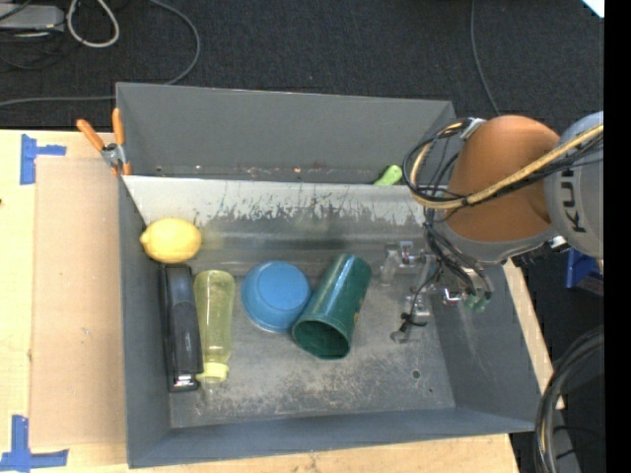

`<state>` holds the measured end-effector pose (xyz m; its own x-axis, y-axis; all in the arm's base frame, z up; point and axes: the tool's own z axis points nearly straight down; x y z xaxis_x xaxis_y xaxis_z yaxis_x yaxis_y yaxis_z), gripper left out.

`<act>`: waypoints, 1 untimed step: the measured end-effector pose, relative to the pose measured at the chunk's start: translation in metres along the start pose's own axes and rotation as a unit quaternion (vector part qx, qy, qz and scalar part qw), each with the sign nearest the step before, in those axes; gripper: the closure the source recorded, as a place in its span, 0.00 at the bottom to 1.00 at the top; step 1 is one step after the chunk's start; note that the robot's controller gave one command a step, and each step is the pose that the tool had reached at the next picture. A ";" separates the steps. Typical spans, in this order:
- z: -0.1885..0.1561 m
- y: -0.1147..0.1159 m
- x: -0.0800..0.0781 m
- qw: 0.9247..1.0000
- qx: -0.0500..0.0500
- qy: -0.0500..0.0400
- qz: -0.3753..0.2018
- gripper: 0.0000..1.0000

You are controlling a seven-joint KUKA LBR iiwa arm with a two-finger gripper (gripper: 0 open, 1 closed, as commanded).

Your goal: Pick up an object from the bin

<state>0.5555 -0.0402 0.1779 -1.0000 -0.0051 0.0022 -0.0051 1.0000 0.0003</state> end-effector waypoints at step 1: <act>0.000 0.000 0.000 1.000 0.000 0.000 0.000 0.00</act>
Offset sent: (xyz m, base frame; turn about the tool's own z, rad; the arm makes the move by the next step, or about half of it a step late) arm 0.0155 0.0386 -0.0416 0.0209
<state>0.5555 -0.0402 0.1779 -1.0000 -0.0050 0.0022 -0.0050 1.0000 0.0002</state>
